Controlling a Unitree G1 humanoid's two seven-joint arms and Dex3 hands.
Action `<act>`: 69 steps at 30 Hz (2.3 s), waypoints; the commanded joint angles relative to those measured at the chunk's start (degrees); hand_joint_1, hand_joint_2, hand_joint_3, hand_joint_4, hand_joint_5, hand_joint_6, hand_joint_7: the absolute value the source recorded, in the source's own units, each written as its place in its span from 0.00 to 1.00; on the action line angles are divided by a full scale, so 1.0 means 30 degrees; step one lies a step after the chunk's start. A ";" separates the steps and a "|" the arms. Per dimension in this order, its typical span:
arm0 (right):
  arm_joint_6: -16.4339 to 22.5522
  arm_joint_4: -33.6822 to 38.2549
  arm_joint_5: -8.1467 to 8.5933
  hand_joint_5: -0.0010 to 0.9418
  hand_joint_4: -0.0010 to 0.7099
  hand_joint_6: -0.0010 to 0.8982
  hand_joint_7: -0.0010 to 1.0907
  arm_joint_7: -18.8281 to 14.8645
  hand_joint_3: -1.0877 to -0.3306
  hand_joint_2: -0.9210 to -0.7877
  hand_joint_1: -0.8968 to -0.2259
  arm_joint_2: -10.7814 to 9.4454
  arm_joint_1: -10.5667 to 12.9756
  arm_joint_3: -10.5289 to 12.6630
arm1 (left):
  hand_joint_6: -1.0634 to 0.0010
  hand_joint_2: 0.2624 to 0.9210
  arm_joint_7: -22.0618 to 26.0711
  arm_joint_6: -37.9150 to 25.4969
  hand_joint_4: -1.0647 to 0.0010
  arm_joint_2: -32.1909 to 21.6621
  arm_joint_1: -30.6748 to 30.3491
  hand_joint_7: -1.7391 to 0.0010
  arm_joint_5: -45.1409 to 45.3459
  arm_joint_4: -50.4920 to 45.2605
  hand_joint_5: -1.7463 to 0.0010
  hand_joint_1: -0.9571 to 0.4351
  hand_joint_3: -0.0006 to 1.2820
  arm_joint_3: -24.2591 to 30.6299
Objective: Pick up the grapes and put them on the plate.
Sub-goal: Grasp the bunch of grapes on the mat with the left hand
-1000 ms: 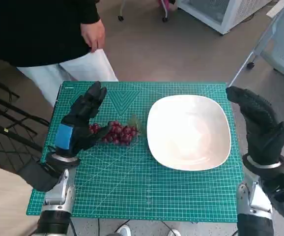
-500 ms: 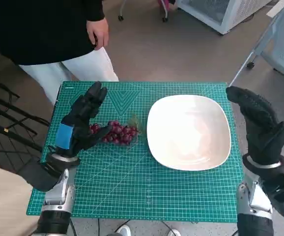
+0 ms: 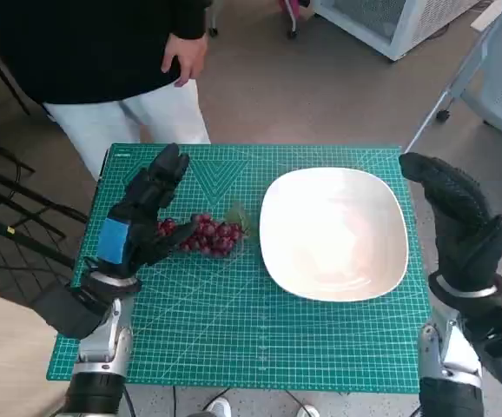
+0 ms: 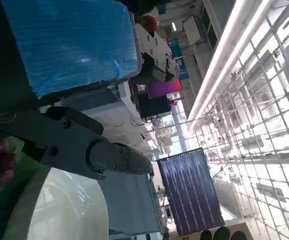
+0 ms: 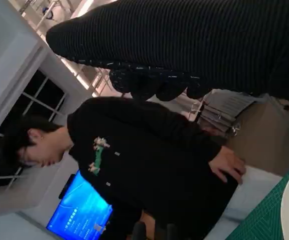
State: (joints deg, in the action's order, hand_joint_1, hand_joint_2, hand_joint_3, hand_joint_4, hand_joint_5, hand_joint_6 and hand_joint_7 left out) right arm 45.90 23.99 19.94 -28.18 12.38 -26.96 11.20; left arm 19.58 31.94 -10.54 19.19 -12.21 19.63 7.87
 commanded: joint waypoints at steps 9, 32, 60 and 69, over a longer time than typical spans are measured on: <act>-0.0454 -0.0288 -0.0121 0.00 0.25 0.00 0.34 0.0246 0.48 0.00 0.47 -0.0145 0.0375 -0.0033 | 0.96 0.95 -0.2511 -0.4116 0.98 -0.3702 -0.0336 1.00 1.1480 -0.3651 1.00 0.25 0.02 -0.2195; -0.0729 -0.0662 -0.0305 0.01 0.27 0.00 0.38 0.0600 0.50 0.00 0.46 -0.0225 0.0596 -0.0071 | 0.97 0.69 0.2852 -1.6777 1.00 -0.3717 0.1691 0.99 1.7587 -0.7678 1.00 0.33 0.00 -0.6878; -0.0870 -0.0809 -0.0201 0.00 0.27 0.00 0.37 0.0543 0.49 0.00 0.46 -0.0200 0.0723 -0.0060 | 0.95 0.69 0.1880 -1.7919 1.00 -0.3673 0.4366 0.99 1.7905 -0.3216 1.00 0.34 0.00 -0.9051; -0.0880 -0.0853 -0.0178 0.00 0.27 0.00 0.37 0.0554 0.49 0.00 0.47 -0.0202 0.0797 -0.0033 | 0.94 0.70 0.1110 -1.7864 1.00 -0.3658 0.5541 0.99 1.7927 -0.0693 1.00 0.32 0.00 -0.9776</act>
State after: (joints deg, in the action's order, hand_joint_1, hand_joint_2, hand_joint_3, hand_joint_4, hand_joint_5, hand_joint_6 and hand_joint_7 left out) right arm 44.03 21.35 19.85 -26.72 11.85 -25.87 11.08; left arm 23.89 -21.66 -21.75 34.14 40.76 15.22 -20.59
